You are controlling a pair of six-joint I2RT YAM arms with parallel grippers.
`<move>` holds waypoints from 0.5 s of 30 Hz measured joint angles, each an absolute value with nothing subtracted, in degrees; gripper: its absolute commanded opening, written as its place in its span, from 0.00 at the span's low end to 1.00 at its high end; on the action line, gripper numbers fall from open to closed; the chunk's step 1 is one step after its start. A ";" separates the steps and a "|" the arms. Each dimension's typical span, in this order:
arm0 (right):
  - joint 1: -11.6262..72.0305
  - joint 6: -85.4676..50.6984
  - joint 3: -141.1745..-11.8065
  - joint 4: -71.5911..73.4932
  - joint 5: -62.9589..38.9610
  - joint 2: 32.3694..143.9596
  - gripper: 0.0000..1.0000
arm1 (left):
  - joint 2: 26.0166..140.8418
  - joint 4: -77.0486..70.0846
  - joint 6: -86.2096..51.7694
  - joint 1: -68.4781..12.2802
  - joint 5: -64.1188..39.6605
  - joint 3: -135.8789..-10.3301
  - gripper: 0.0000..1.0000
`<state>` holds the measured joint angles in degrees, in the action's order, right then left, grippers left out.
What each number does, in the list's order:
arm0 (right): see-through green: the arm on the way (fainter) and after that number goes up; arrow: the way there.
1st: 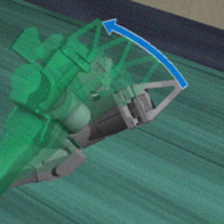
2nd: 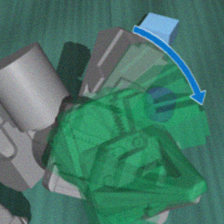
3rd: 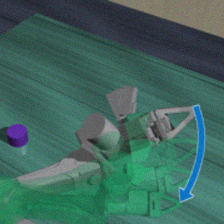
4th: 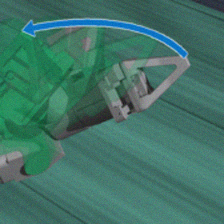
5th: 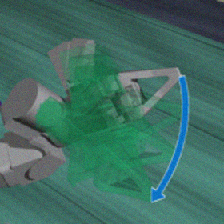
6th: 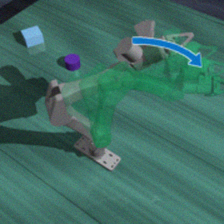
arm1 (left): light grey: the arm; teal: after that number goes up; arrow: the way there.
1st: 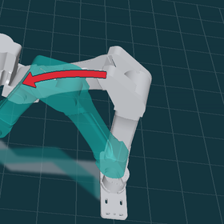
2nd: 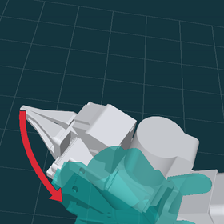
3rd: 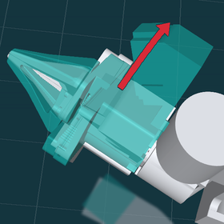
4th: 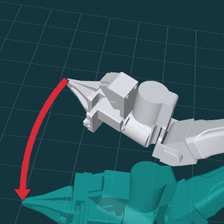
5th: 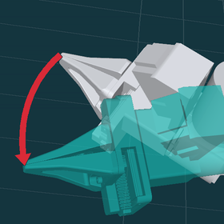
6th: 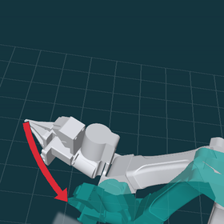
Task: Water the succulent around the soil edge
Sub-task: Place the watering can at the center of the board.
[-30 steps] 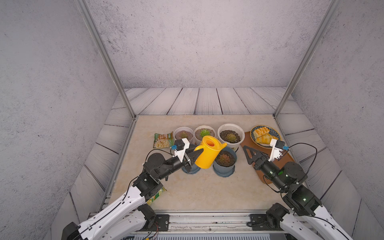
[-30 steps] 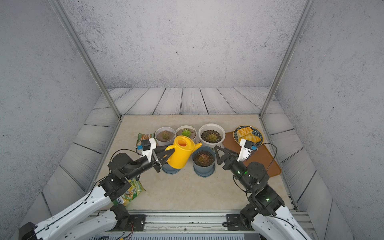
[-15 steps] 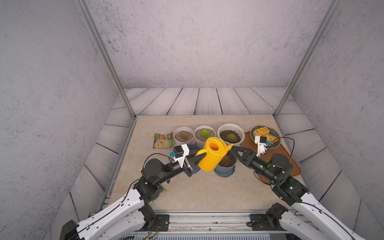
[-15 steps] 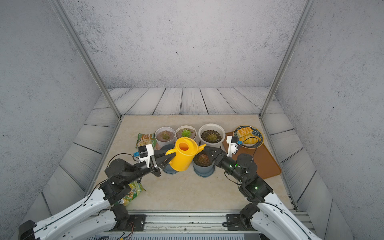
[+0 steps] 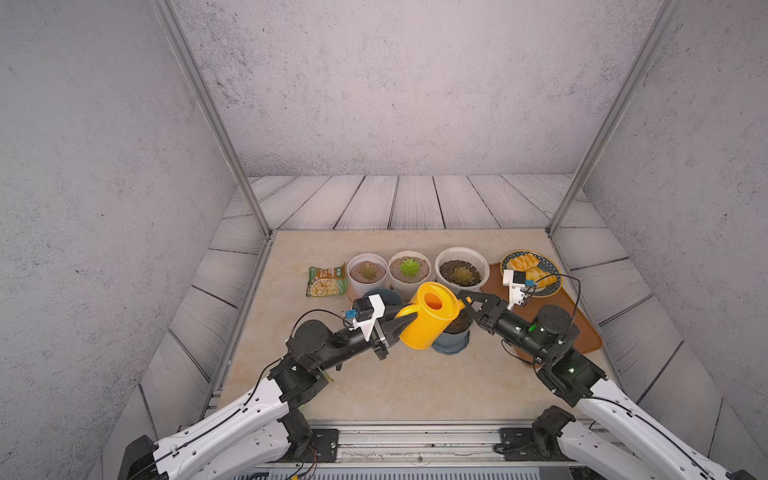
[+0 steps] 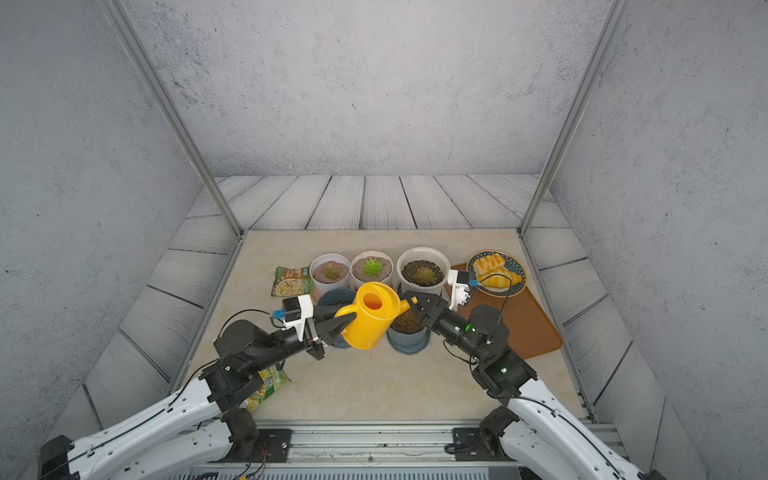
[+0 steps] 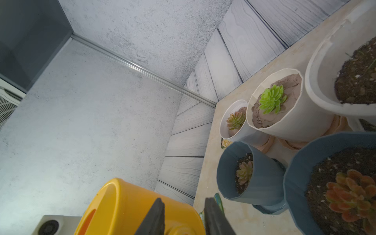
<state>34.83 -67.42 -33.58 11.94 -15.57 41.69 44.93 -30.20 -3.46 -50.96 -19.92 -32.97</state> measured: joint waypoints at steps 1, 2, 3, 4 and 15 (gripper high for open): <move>34.96 -67.75 -33.56 11.99 -15.27 41.67 0.17 | 44.91 -30.20 -3.40 -51.03 -19.75 -32.86 0.00; 34.96 -68.31 -33.56 12.21 -14.85 41.65 0.13 | 44.86 -30.17 -3.29 -51.03 -19.68 -32.86 0.00; 34.92 -68.53 -33.61 12.32 -14.52 41.54 0.12 | 44.84 -30.02 -3.20 -51.03 -19.46 -32.86 0.00; 34.92 -67.90 -33.87 11.70 -14.13 41.32 0.12 | 44.91 -29.71 -3.09 -51.05 -19.35 -32.93 0.00; 34.89 -53.25 -48.23 -13.54 -5.02 36.77 0.11 | 49.17 -26.70 -2.72 -55.44 -19.44 -33.93 0.00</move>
<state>34.89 -53.25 -48.23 -13.54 -5.02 36.77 49.17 -26.70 -2.72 -55.44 -19.44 -33.93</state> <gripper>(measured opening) 0.217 0.192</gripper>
